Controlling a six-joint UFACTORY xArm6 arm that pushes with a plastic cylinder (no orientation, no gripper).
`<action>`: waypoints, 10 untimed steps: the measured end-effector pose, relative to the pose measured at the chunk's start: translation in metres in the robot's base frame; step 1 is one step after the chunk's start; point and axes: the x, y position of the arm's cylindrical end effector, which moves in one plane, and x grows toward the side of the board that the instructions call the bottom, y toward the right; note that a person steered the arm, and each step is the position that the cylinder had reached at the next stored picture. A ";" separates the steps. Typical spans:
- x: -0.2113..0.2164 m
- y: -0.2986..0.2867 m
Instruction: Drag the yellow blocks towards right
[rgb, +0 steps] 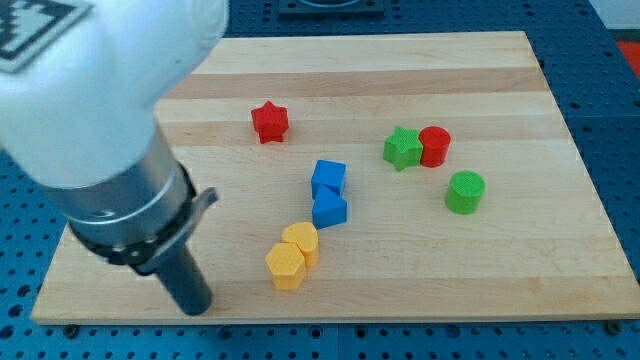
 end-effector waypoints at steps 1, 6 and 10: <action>-0.006 0.014; -0.009 0.071; 0.001 0.071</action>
